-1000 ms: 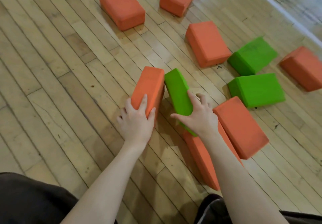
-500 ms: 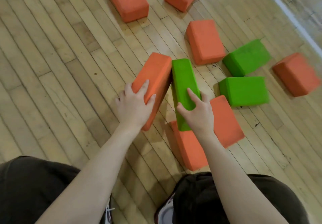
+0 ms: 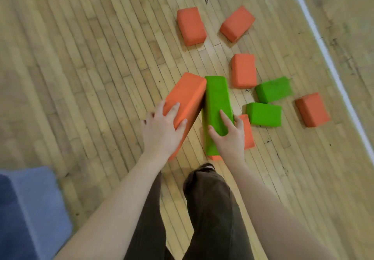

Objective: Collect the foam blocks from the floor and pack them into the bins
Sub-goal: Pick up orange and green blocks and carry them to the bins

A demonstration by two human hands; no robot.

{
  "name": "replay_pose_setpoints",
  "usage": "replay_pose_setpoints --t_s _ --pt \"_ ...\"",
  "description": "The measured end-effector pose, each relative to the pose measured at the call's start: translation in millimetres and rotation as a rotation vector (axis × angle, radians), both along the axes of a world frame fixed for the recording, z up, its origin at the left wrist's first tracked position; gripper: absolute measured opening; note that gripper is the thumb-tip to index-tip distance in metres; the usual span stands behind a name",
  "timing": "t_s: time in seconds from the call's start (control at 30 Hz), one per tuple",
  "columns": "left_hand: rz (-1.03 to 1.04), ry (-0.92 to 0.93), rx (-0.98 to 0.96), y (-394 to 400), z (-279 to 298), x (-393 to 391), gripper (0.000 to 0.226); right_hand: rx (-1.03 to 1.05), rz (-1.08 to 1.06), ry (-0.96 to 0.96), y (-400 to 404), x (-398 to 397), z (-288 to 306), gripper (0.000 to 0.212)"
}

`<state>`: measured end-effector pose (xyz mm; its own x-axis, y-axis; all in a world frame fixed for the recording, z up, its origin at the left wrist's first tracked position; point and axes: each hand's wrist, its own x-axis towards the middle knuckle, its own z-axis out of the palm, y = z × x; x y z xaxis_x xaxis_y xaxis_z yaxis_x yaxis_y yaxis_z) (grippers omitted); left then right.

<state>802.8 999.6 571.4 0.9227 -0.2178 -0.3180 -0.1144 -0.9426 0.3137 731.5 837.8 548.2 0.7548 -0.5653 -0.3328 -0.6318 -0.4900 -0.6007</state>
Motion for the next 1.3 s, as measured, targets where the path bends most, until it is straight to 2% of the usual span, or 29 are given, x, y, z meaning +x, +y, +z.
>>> replay_pose_setpoints --t_s 0.2,0.3,0.43,0.6,0.77,1.0,1.13,1.3 --pt "0.1 0.016 0.031 50 47 -29 0.054 0.026 0.114 0.029 43 -16 41 0.058" --pt "0.231 0.012 0.007 66 55 -58 0.055 0.056 0.25 0.03 51 -30 45 0.06" --pt "0.53 0.017 -0.023 92 60 -128 0.056 0.074 0.515 0.032 65 -47 46 0.06" --pt "0.894 0.068 0.042 126 80 -230 0.053 0.063 0.894 0.04 116 -79 54 0.06" --pt "1.299 0.013 0.062 166 98 -327 0.051 0.105 1.257 0.06 196 -123 70 0.058" --pt "1.8 -0.012 0.062 214 88 -433 0.049 0.162 1.689 0.054 332 -181 76 0.059" --pt "1.978 0.01 0.055 269 80 -458 0.049 0.169 1.801 0.072 409 -201 66 0.058" --pt "2.021 0.003 0.016 352 78 -465 0.049 0.209 1.788 0.09 493 -205 62 0.056"
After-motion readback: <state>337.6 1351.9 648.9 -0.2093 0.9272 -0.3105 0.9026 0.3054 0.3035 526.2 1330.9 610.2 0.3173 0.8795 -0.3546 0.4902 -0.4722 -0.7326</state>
